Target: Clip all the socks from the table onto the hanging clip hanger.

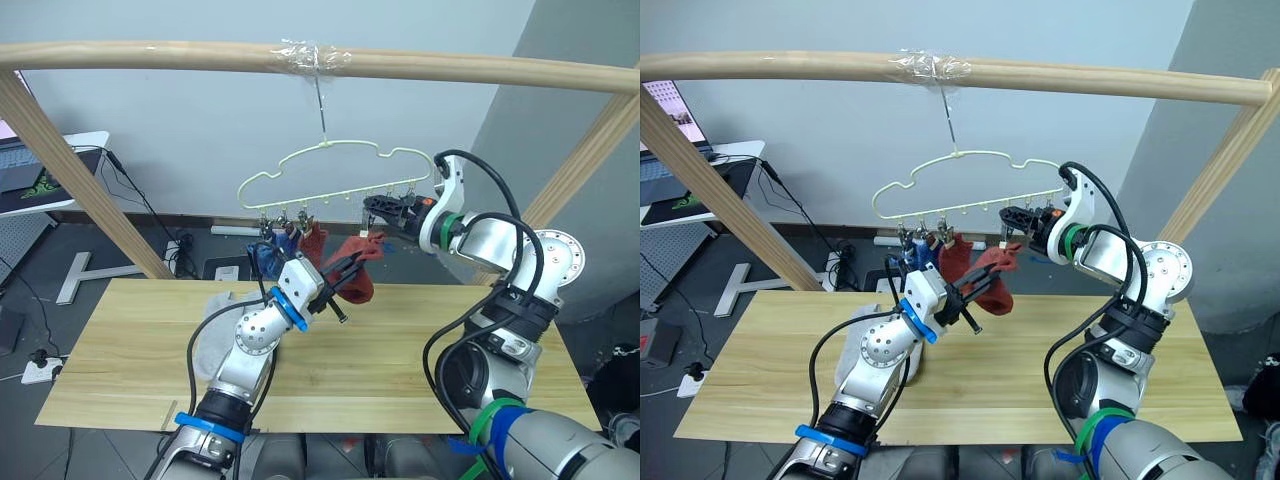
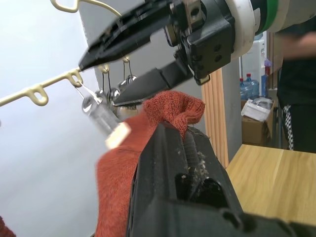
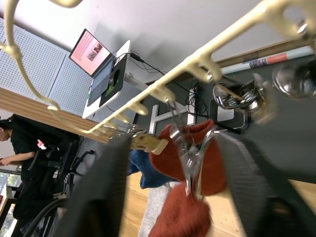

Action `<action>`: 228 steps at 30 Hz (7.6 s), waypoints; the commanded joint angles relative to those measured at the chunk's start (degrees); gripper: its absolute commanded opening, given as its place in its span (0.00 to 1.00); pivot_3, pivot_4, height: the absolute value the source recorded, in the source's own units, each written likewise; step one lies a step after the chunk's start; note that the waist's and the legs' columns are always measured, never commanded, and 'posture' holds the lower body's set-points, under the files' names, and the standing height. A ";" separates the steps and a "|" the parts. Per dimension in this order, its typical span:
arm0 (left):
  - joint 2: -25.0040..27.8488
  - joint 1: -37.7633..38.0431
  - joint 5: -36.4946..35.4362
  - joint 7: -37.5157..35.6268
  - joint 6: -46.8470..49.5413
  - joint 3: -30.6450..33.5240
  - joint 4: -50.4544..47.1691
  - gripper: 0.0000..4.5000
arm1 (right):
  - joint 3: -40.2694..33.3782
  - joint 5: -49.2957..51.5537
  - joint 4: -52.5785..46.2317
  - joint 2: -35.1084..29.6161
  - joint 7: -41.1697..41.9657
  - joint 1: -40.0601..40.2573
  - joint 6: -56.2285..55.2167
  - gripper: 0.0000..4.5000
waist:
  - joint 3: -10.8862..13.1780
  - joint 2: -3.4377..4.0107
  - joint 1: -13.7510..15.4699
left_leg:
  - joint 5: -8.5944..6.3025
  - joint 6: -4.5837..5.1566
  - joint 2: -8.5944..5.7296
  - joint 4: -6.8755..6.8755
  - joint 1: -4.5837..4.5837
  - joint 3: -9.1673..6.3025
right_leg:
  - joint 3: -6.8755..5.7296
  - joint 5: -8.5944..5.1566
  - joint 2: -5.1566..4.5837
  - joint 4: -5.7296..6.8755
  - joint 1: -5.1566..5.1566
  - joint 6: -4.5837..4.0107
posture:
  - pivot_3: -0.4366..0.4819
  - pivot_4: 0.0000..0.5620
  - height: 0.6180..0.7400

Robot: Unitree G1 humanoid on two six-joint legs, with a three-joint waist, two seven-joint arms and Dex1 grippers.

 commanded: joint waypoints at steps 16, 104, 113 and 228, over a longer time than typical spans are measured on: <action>1.17 2.06 -16.29 -7.14 28.58 4.11 -8.26 0.72 | 30.93 -8.08 -26.78 -17.02 9.26 26.73 -27.37 1.00 | 0.06 0.05 -1.59 | -0.01 0.02 0.04 0.00 -0.03 -0.13 | -0.03 -0.11 0.06 -0.03 0.01 0.18 | 0.58 0.26 1.00; 11.67 0.83 -29.28 -8.04 45.42 14.93 -30.07 1.00 | 42.50 -39.61 19.59 0.44 1.58 14.54 -80.16 0.44 | 0.19 0.04 0.33 | 0.04 0.06 0.07 0.04 0.05 -0.07 | 0.07 0.09 0.12 0.08 0.00 -0.14 | 0.70 0.26 1.00; 11.59 0.98 -28.78 -8.21 45.07 14.34 -30.05 1.00 | 41.21 -38.55 19.96 0.83 1.55 14.31 -80.00 0.00 | 0.19 0.05 0.34 | 0.04 0.06 0.07 0.04 0.05 -0.07 | 0.07 0.10 0.11 0.08 0.00 -0.14 | 0.70 0.26 1.00; 7.51 10.56 -10.95 -15.11 25.13 3.73 -6.35 0.00 | 25.81 -12.27 -5.73 -7.41 5.86 13.68 -30.26 0.00 | -1.01 0.18 -1.43 | 0.05 0.08 0.02 0.12 0.08 0.03 | 0.11 -0.01 0.03 0.12 0.05 0.12 | 0.55 0.24 1.00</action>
